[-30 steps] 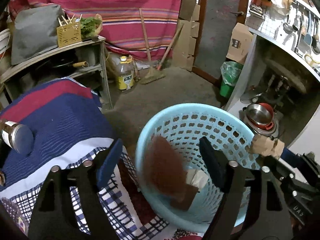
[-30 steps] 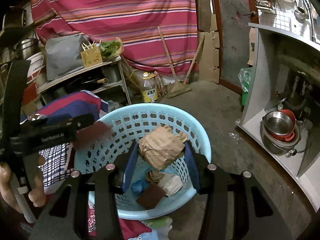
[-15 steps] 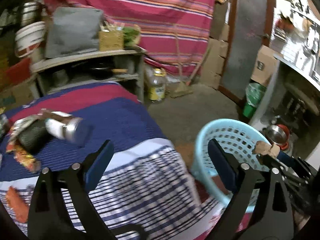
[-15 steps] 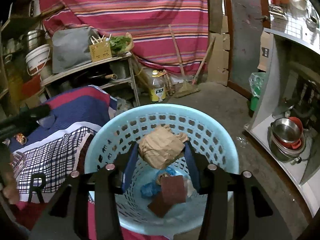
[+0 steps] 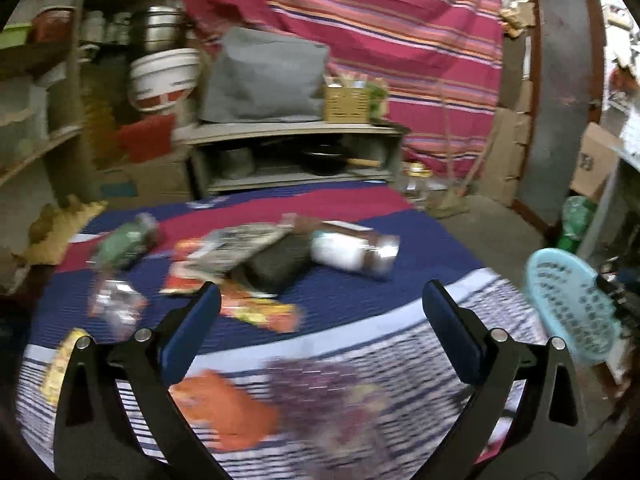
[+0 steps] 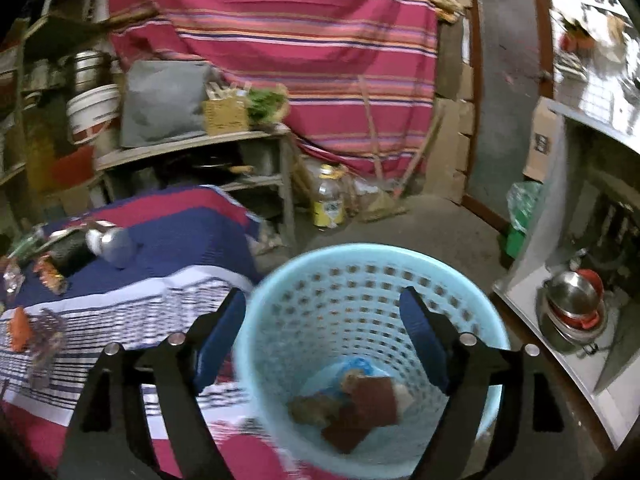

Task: Collect trash
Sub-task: 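Return the left tool to the table and grasp the clear plastic bag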

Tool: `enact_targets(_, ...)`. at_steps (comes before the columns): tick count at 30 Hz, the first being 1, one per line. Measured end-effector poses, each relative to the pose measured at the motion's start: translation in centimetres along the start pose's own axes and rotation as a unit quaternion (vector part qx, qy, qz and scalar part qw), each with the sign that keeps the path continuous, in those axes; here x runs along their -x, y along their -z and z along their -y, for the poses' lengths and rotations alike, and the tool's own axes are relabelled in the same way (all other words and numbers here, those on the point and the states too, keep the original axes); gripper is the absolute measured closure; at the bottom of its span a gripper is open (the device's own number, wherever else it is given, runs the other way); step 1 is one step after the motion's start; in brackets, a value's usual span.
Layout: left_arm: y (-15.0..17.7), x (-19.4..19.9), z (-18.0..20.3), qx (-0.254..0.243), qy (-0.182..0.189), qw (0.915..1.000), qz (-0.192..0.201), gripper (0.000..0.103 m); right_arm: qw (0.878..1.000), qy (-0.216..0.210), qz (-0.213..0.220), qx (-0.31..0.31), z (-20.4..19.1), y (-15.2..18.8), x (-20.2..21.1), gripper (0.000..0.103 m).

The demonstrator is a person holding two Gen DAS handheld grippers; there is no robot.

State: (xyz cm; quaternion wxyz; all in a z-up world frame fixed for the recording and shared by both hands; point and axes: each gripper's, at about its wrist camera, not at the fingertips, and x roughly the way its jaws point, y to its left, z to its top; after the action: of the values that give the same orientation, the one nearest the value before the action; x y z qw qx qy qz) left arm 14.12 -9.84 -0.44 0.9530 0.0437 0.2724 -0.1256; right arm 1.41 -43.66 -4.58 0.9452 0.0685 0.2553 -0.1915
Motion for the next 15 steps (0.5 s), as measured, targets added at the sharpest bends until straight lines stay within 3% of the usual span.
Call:
enact_targets(6, 0.4, -0.4, -6.9, 0.035, -0.054, 0.9980, -0.002, 0.006, 0.997, -0.071, -0.004, 0.013, -6.5, -1.2, 0.7, 0.024)
enact_targets(15, 1.3, -2.7, -14.7, 0.112, -0.083, 0.9899, -0.025, 0.006, 0.989, -0.130, -0.013, 0.072, -15.9, -2.3, 0.0, 0.024)
